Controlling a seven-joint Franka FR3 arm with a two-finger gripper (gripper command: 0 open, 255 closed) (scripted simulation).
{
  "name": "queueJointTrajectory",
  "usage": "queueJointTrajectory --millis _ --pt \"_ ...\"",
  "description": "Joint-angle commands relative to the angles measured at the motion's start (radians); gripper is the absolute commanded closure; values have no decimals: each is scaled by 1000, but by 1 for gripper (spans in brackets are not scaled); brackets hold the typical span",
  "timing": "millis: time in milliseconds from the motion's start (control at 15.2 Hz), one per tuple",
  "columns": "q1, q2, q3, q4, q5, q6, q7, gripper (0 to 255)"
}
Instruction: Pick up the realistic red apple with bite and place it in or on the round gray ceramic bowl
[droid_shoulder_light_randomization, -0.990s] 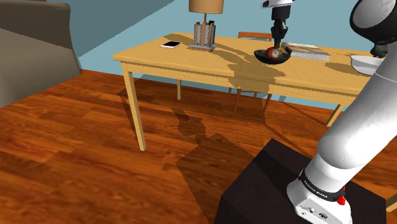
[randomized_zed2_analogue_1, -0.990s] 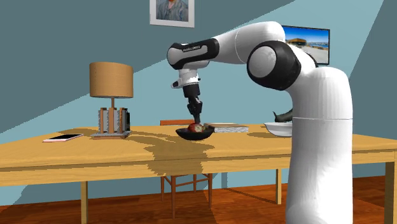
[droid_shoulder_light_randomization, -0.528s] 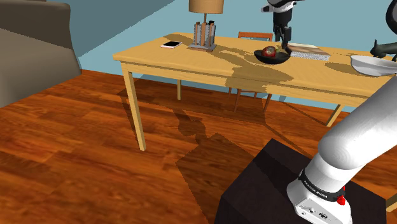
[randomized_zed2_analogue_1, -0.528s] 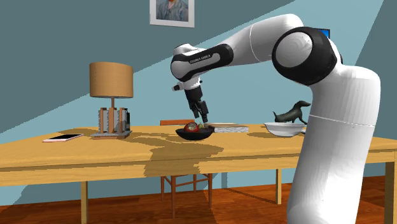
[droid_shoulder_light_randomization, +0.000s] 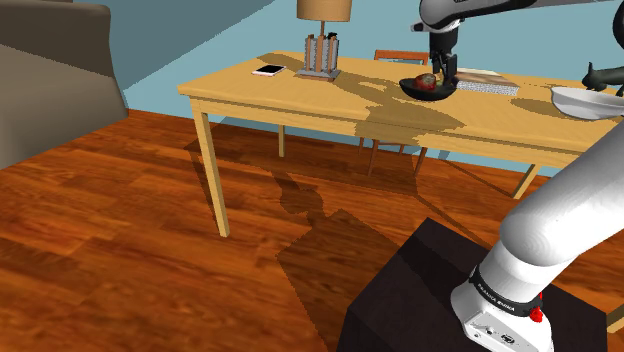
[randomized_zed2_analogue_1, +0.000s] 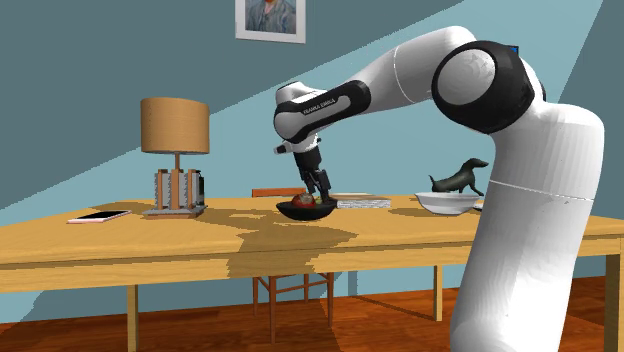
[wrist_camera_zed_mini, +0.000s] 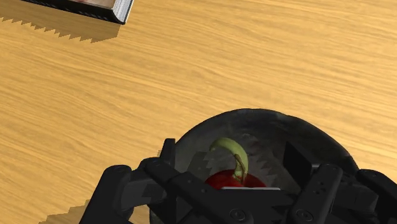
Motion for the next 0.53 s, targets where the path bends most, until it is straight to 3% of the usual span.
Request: queueJointTrajectory --millis 0,264,330,462 --pt "0 0 0 -2 0 2 0 0" --pt "0 0 0 -2 0 2 0 0" --pt "0 0 0 -2 0 2 0 255" --pt "0 0 0 -2 0 2 0 255"
